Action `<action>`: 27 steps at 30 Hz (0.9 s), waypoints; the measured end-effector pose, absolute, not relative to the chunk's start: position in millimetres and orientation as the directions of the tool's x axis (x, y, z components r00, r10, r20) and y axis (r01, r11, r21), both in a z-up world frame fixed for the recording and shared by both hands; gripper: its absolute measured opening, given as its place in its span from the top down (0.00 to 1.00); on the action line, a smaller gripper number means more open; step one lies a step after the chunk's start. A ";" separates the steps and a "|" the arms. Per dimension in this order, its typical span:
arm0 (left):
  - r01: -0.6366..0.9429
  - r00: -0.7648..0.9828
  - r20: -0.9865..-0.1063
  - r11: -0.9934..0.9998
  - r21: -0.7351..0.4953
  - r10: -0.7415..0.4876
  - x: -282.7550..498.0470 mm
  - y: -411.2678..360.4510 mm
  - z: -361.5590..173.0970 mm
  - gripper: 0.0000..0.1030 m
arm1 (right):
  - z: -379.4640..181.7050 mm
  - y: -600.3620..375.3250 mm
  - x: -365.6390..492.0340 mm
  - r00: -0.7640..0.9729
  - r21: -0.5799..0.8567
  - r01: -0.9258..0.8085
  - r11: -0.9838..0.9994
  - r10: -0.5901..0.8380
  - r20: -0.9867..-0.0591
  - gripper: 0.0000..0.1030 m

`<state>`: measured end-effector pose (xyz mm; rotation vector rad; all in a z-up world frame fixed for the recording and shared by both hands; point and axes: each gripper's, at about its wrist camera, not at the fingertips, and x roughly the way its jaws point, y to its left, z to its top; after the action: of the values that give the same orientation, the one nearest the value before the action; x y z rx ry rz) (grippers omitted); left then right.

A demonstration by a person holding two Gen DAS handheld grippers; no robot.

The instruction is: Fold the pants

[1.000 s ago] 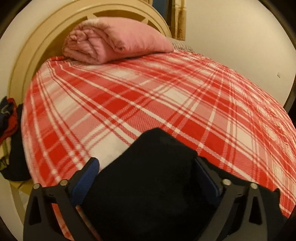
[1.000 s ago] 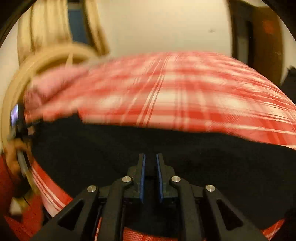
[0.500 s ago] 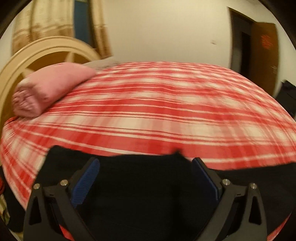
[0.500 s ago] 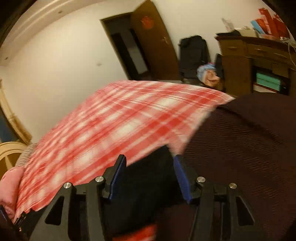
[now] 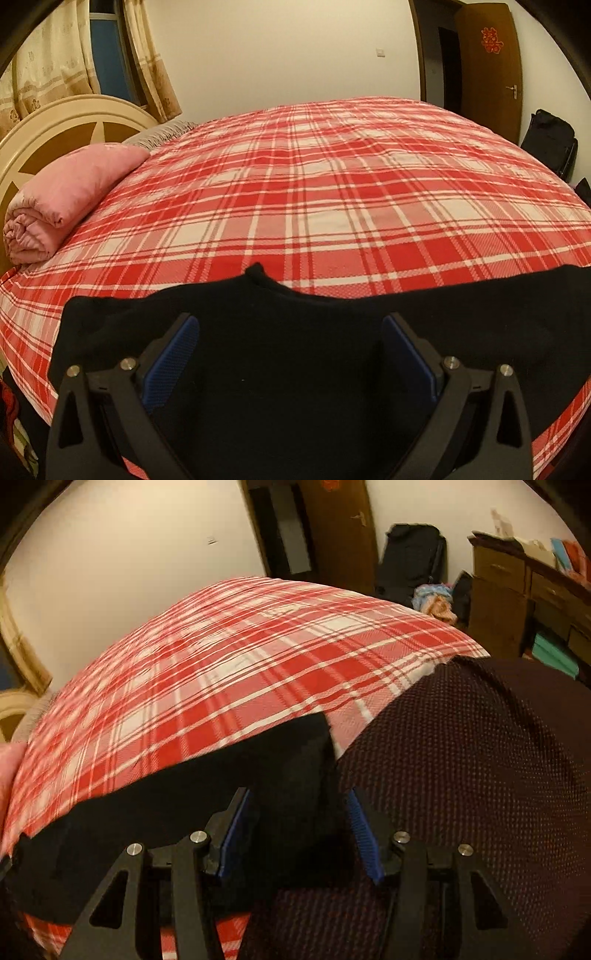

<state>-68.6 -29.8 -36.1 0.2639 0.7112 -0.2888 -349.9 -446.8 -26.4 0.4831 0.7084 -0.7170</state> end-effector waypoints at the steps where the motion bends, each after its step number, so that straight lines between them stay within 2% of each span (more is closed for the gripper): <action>1: 0.350 0.718 -0.675 0.927 0.137 -0.172 -68.3 -31.8 -36.7 0.01 | -26.9 -442.5 -345.6 0.560 0.169 0.702 0.691 -0.390 -0.731 0.47; 2: 0.354 0.715 -0.677 0.925 0.137 -0.174 -68.2 -33.6 -37.4 0.01 | -27.0 -437.5 -340.7 0.559 0.148 0.689 0.709 -0.391 -0.731 0.48; 3: 0.359 0.714 -0.678 0.923 0.139 -0.176 -69.0 -35.3 -37.7 0.01 | -27.7 -435.7 -331.7 0.548 0.118 0.674 0.730 -0.385 -0.743 0.64; 4: 0.363 0.714 -0.678 0.921 0.141 -0.178 -70.2 -36.0 -37.8 0.01 | -31.1 -435.4 -326.9 0.534 0.098 0.662 0.743 -0.375 -0.758 0.75; 6: 0.370 0.716 -0.674 0.918 0.146 -0.182 -72.2 -35.9 -37.3 0.01 | -41.9 -442.8 -319.1 0.499 0.106 0.672 0.733 -0.343 -0.796 0.90; 9: 0.358 0.720 -0.671 0.923 0.140 -0.178 -71.2 -29.8 -36.1 0.01 | -43.1 -455.5 -318.0 0.516 0.190 0.692 0.696 -0.294 -0.804 0.91; 11: 0.348 0.713 -0.678 0.930 0.119 -0.180 -67.8 -23.6 -36.9 0.01 | -46.3 -456.7 -316.8 0.521 0.197 0.686 0.700 -0.283 -0.805 0.92; 20: 0.332 0.698 -0.693 0.939 0.086 -0.183 -63.2 -14.6 -42.3 0.01 | -29.2 -408.4 -288.2 0.526 0.065 0.638 0.767 -0.372 -0.765 0.92; 23: 0.332 0.708 -0.681 0.939 0.087 -0.187 -64.4 -12.6 -39.3 0.01 | -17.5 -372.7 -273.1 0.559 -0.005 0.580 0.814 -0.402 -0.725 0.92; 27: 0.324 0.705 -0.685 0.943 0.078 -0.185 -61.8 -9.2 -38.5 0.01 | -4.5 -307.3 -249.9 0.649 -0.059 0.450 0.891 -0.372 -0.663 0.92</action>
<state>-61.8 -9.2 -38.5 0.1989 0.7366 -0.2849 -249.9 -307.3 -4.5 0.1146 0.7269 -0.4685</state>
